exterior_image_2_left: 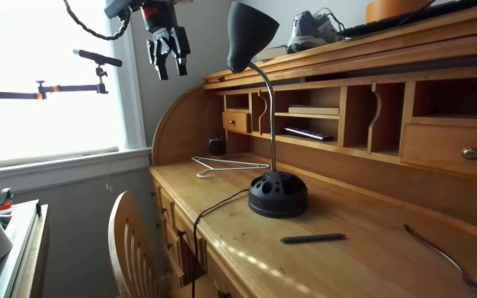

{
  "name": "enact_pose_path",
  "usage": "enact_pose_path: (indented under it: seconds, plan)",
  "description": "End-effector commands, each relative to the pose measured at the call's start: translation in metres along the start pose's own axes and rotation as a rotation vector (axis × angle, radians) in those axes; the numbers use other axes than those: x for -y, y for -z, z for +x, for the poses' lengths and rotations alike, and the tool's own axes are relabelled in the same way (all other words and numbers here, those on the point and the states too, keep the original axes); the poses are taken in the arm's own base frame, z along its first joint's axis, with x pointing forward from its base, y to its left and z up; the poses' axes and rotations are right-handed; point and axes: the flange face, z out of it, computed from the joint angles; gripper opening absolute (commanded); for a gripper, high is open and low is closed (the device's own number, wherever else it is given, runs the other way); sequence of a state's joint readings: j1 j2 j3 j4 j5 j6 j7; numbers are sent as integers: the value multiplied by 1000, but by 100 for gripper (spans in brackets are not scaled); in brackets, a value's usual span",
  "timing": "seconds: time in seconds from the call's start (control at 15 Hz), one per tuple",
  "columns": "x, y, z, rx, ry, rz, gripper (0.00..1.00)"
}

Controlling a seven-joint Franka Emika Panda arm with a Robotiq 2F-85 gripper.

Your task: Put the black pen in the lamb base

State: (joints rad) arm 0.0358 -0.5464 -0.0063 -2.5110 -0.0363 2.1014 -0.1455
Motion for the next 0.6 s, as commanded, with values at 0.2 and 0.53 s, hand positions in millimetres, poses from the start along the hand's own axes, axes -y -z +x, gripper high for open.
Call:
enact_pose_path:
  seconds: [0.2,0.53]
  plan:
    - [0,1,0,1,0,0,100]
    - [-18,6,6,-8,-78,-25,100]
